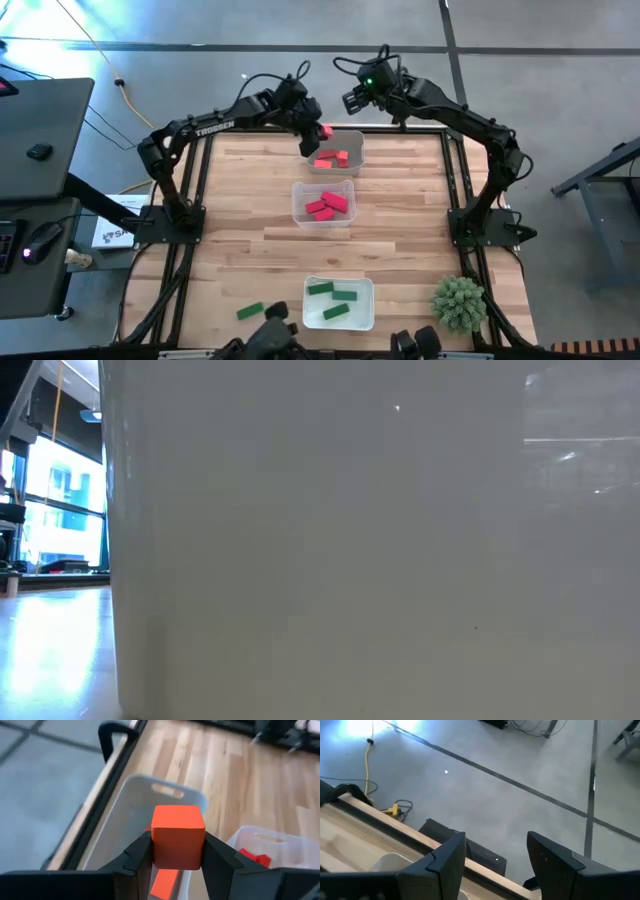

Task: Sort & place blocks by color
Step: Put the orange block into the gray bin, then put the green block into the white bin

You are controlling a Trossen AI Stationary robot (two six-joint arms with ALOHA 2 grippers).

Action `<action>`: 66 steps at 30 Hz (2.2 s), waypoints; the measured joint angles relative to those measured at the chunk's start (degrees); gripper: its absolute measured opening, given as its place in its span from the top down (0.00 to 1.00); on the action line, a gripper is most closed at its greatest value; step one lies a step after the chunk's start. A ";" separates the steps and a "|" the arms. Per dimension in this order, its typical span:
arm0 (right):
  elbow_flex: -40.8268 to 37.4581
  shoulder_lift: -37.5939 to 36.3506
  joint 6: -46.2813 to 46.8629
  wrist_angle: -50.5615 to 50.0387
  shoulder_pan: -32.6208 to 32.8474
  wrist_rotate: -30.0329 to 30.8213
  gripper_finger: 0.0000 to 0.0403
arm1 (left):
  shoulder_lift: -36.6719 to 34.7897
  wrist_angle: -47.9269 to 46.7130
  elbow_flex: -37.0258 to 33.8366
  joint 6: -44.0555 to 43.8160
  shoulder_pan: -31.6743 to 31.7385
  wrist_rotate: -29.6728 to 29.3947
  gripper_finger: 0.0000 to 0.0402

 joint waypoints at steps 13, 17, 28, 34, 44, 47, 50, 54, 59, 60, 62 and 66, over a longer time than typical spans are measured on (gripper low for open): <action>0.00 0.00 -1.12 -0.25 -2.78 -6.11 0.50 | 9.46 -3.26 0.00 -6.78 -0.22 -0.76 0.71; 0.00 0.00 -1.67 -0.62 -2.78 -6.19 0.50 | 11.64 -3.79 0.00 -9.04 -0.22 -2.25 0.71; 0.00 0.00 -2.00 -1.00 -2.78 -6.19 0.50 | 14.22 -4.07 0.00 -10.01 -1.04 -2.30 0.71; 0.00 0.00 -2.01 -1.67 -2.78 -6.26 0.50 | 14.22 -3.84 0.00 -10.41 -1.53 -2.88 0.71; 0.00 0.00 -2.38 -1.83 -2.78 -8.55 0.50 | 14.22 -4.27 0.00 -10.68 -1.80 -3.38 0.65; 0.00 0.00 -2.38 -2.63 -2.78 -8.55 0.50 | 14.22 -4.28 0.00 -10.66 -1.84 -3.38 0.59; 0.00 0.00 -2.69 -3.60 -2.78 -8.55 0.50 | 14.21 -4.27 0.00 -11.46 -1.84 -3.37 0.53; 0.00 0.00 -3.01 -4.36 -2.78 -8.55 0.50 | 14.12 -4.27 0.00 -12.58 -1.73 -3.34 0.49; 0.00 0.00 -3.63 -4.36 -2.78 -8.55 0.50 | 12.84 -4.67 0.00 -12.60 -1.68 -3.19 0.48; 0.00 0.00 -4.35 -4.36 -2.78 -8.56 0.50 | 12.40 -4.70 0.00 -12.60 -1.67 -3.16 0.48; 0.00 0.00 -5.43 -4.36 -2.78 -8.66 0.50 | 11.31 -4.92 0.00 -12.81 -1.69 -3.16 0.48; 0.00 0.00 -7.22 -5.49 -2.78 -11.63 0.50 | 8.57 -6.77 0.00 -13.29 -1.69 -3.17 0.48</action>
